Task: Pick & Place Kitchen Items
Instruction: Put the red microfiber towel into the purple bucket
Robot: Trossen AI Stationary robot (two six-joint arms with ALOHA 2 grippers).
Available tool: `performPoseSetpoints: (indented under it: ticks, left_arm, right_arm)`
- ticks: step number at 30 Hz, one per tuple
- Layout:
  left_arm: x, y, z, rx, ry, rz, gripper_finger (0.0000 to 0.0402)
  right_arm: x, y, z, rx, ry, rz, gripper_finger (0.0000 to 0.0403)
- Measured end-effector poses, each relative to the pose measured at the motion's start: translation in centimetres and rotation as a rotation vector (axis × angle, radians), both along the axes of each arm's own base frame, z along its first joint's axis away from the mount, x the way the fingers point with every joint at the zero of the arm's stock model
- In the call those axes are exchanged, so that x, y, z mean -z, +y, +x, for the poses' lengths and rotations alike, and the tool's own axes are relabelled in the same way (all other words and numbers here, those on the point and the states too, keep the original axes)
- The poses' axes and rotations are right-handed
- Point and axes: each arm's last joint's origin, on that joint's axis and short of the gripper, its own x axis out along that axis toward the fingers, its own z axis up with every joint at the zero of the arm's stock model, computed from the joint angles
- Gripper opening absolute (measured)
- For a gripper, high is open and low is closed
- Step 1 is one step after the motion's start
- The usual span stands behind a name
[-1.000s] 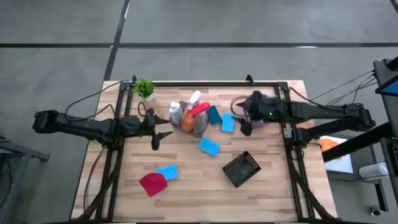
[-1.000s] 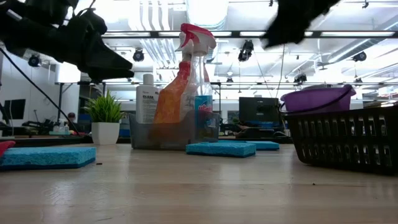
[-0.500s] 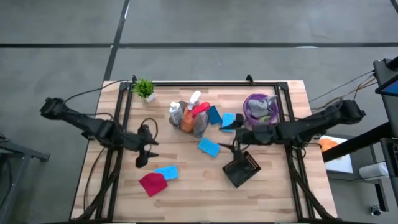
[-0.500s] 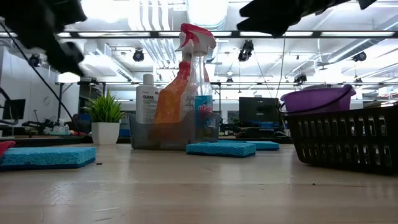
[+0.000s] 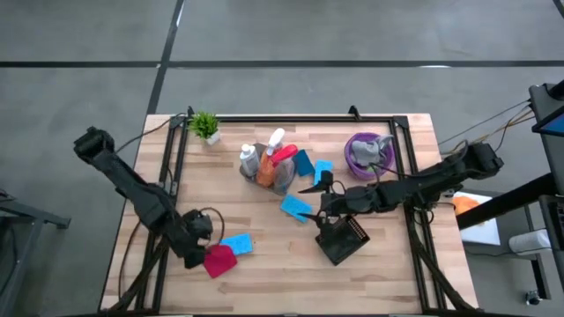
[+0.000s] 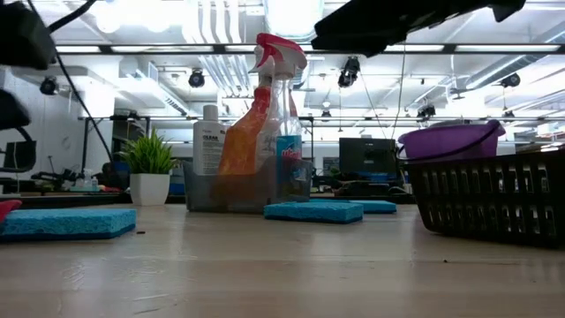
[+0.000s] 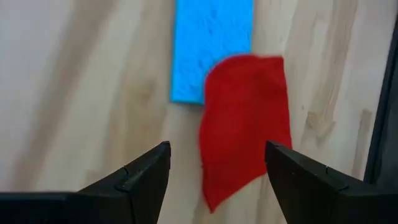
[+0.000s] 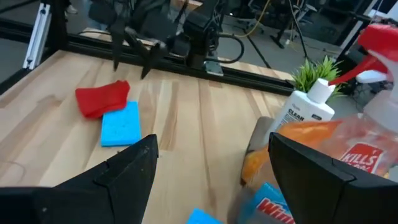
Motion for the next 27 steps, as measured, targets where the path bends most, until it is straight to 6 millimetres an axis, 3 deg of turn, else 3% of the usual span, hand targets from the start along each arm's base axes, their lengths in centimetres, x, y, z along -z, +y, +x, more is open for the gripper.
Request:
performPoseSetpoints:
  ticks: [5, 14, 19, 25, 27]
  left_arm:
    - [1.9, -1.6, 0.8, -0.033, 0.060, -0.014, 0.0264]
    - [3.7, -2.2, 0.9, -0.074, 0.191, -0.020, 0.0245]
    - [3.0, -2.2, 0.7, -0.037, 0.201, -0.071, 0.0170]
    - [2.6, -2.1, 0.6, -0.011, 0.168, -0.067, 0.0028]
    - [2.6, -2.1, 0.6, -0.007, 0.167, -0.066, 0.0011]
  right_arm:
    - [-1.2, -0.1, -0.6, -0.008, -0.037, 0.004, 0.0302]
    - [-2.1, 0.2, -1.6, -0.028, -0.041, 0.005, 0.0302]
    - [-2.0, 0.2, -1.5, -0.026, -0.037, -0.001, 0.0302]
    - [-2.1, 0.2, -1.4, -0.025, -0.037, -0.059, 0.0302]
    - [-2.4, 0.1, -1.3, -0.024, -0.057, -0.073, 0.0302]
